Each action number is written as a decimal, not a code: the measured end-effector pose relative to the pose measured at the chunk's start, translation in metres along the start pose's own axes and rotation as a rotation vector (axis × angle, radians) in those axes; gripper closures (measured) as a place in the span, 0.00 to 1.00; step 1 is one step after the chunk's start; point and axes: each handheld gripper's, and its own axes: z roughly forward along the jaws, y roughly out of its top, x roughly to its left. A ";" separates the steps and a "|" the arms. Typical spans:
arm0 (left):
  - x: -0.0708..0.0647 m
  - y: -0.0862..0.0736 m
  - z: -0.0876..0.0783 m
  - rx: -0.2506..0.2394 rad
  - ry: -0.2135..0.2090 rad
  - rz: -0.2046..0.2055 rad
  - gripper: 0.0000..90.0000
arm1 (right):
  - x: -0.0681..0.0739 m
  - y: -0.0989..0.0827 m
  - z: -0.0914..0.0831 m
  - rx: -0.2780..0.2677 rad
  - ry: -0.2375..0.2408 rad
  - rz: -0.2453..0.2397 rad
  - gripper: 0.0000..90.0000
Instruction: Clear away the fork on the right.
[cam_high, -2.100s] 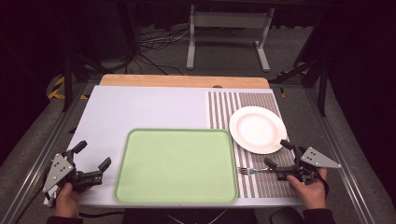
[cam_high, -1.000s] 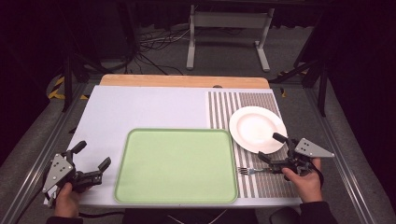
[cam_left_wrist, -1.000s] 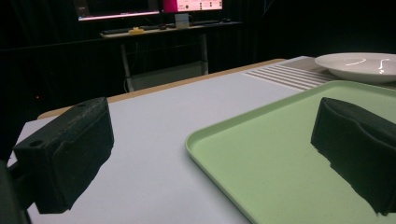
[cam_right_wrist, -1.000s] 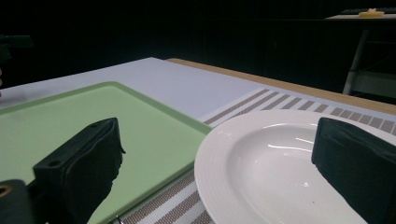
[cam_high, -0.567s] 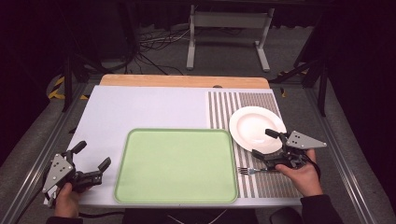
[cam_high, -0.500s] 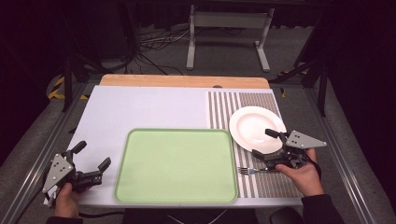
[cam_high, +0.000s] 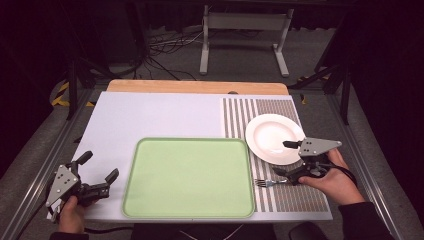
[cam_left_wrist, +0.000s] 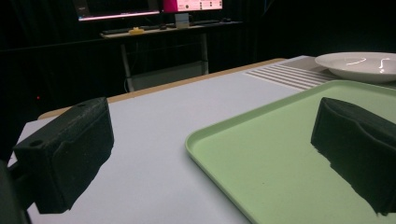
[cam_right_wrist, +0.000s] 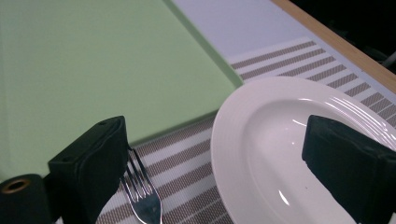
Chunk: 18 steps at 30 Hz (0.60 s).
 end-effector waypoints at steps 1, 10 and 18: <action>0.000 0.000 0.000 -0.002 0.002 0.001 0.00 | 0.000 0.001 0.000 0.015 0.007 -0.006 0.09; 0.001 0.000 0.000 -0.002 0.001 0.000 0.00 | 0.000 0.009 0.006 0.214 0.071 -0.105 0.13; 0.000 0.000 0.000 0.000 0.001 -0.002 0.00 | -0.001 0.014 0.009 0.342 0.093 -0.149 0.14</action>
